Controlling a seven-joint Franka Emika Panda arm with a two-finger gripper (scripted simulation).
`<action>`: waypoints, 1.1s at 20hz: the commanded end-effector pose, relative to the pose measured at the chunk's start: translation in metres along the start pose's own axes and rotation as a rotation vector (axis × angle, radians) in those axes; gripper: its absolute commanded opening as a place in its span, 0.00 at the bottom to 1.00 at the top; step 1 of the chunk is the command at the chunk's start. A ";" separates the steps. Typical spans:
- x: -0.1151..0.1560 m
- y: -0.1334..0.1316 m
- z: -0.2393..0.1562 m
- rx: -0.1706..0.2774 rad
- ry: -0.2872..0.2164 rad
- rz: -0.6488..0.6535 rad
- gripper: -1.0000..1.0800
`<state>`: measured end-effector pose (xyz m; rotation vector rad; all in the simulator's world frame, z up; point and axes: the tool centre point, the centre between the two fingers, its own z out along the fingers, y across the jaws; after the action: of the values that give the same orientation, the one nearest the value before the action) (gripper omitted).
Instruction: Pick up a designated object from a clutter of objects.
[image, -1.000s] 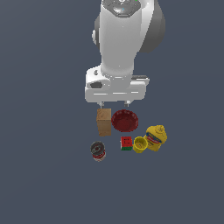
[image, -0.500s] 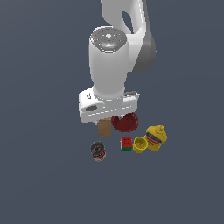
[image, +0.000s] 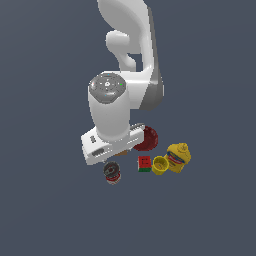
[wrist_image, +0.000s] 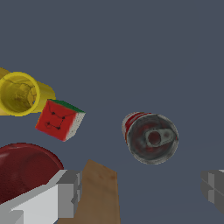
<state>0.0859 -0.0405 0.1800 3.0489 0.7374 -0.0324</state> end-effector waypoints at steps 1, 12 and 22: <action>0.004 0.009 0.014 0.000 0.006 -0.047 0.96; 0.010 0.032 0.049 -0.002 0.020 -0.158 0.96; 0.010 0.033 0.061 -0.002 0.020 -0.163 0.96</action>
<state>0.1092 -0.0655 0.1229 2.9828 0.9850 -0.0001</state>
